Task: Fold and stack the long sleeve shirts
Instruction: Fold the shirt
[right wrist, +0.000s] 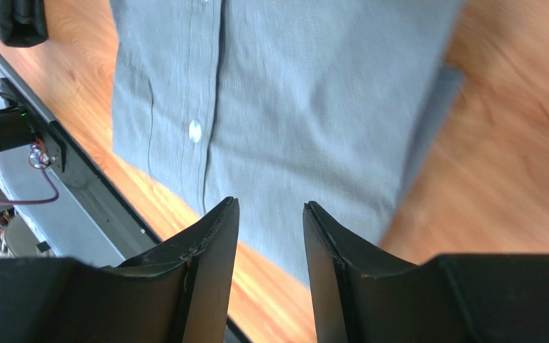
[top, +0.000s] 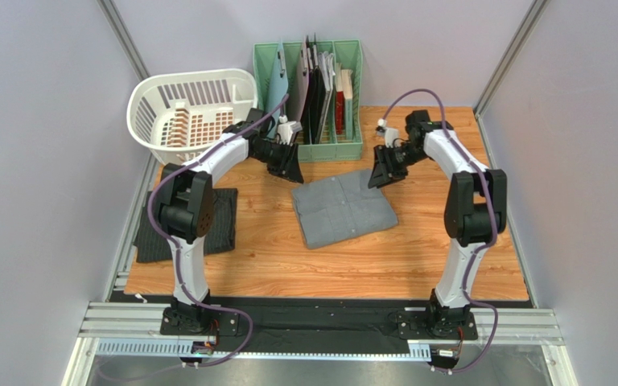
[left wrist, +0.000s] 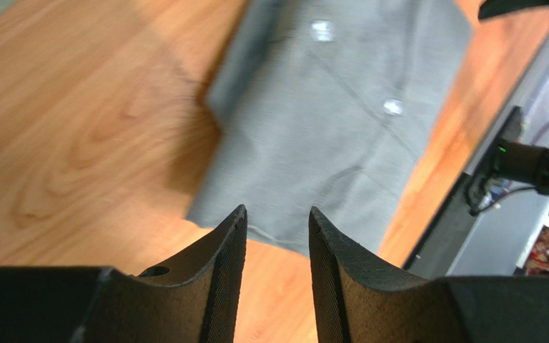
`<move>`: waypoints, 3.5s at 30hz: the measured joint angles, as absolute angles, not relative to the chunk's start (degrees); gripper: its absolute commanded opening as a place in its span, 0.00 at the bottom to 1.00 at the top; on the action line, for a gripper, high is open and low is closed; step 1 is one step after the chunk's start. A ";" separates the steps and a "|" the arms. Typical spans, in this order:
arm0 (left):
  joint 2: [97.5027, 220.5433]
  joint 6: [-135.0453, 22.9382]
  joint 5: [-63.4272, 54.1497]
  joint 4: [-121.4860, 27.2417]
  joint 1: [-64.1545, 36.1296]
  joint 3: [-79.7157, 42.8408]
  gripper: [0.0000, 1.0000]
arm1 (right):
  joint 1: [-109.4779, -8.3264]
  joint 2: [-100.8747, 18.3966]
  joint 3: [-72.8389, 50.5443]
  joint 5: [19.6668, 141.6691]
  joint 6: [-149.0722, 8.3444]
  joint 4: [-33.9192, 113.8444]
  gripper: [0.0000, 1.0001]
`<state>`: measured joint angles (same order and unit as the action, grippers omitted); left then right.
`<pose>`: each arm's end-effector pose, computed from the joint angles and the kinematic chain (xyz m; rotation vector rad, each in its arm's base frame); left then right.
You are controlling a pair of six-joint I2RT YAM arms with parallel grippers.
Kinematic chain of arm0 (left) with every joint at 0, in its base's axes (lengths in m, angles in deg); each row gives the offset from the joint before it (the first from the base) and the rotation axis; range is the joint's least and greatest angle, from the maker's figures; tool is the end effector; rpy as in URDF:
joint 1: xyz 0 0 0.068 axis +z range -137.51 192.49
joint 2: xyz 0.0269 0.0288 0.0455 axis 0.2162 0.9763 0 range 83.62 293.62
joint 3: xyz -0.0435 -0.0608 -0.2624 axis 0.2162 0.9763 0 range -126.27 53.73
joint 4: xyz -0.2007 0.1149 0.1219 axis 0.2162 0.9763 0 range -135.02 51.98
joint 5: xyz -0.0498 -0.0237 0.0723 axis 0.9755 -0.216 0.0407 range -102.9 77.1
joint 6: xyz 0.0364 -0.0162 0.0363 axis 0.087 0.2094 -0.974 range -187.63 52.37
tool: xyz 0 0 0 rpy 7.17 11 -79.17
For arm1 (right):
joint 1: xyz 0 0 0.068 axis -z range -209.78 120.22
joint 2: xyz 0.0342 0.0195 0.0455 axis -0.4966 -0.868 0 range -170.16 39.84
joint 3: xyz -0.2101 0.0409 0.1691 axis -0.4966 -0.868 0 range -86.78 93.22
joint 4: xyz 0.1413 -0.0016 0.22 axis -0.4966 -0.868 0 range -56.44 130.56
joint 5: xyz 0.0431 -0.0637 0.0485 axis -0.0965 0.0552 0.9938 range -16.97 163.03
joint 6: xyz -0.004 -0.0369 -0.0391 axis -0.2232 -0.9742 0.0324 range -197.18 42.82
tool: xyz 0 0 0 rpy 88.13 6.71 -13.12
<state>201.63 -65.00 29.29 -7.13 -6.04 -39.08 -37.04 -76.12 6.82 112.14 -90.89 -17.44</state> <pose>0.4065 -0.1614 0.2070 0.5989 2.5498 -1.1036 0.3959 0.0731 0.2130 -0.5878 2.7177 0.9725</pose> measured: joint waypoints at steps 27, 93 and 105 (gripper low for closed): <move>199.99 -72.32 30.85 -1.25 -10.36 -36.02 0.64 | -37.22 -67.14 -13.64 117.06 -88.38 -11.47 0.72; 205.24 -16.83 28.05 -57.27 -13.91 -18.36 0.87 | -36.56 -85.34 -6.82 138.13 -46.15 29.82 0.81; 197.37 -13.05 26.32 -55.91 -13.45 -7.70 0.83 | -39.23 -91.40 8.31 130.17 -63.55 9.66 0.70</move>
<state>197.37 -13.05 26.32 -55.91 -13.45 -7.70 -39.23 -91.40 8.31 130.17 -63.55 9.66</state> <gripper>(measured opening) 0.830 0.701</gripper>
